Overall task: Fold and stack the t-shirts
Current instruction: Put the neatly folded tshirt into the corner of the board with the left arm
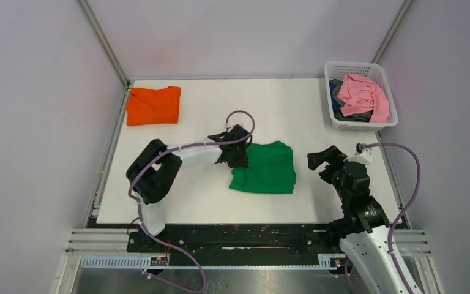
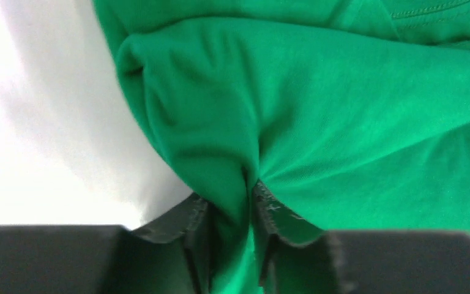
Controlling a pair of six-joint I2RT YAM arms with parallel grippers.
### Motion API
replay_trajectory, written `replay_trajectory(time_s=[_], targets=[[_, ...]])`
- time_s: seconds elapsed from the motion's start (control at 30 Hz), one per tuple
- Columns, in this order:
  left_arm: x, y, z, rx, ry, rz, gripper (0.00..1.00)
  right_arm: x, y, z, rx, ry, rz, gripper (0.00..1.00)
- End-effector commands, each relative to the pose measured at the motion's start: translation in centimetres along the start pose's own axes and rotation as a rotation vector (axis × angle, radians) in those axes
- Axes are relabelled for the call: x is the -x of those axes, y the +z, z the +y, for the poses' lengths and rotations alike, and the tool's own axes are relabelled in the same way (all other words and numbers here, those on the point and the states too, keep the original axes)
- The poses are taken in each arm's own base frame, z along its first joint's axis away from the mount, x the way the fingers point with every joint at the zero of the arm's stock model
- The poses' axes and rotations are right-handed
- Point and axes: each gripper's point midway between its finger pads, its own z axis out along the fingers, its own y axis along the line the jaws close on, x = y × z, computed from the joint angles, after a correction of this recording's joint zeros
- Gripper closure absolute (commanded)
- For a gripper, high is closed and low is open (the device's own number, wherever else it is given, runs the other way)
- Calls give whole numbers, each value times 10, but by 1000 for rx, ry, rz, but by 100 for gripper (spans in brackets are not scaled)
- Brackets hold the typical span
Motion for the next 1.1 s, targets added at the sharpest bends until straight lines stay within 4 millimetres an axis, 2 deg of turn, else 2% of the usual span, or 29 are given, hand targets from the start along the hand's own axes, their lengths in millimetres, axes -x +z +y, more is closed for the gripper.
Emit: replay_trajectory(time_s=[0.0,0.03,0.1,0.2,0.27,0.37,0.47,0.6,0.93,1.07], targets=[[-9,12,25,229,67,-12,88,6,0,-17,-74,-26,-49,1],[-7,12,28,263,75,-22,98,7,0,-19,-85,-29,-56,1],[0,10,31,313,105,-49,100,9,0,-24,-107,-40,-68,1],[25,0,41,418,163,-135,100,11,0,-27,-118,-60,-78,1],[49,-15,48,510,217,-202,100,11,0,-26,-114,-81,-73,1],[97,-41,51,631,298,-314,100,10,2,-23,-100,-100,-64,1],[134,-63,59,750,425,-375,100,8,5,-24,-101,-110,-56,1],[182,-87,83,847,492,-412,100,11,6,-26,-116,-128,-63,1],[296,-136,153,1006,482,-545,100,10,13,-30,-145,-129,-62,1],[329,-150,175,1079,513,-571,100,9,16,-32,-157,-133,-56,0]])
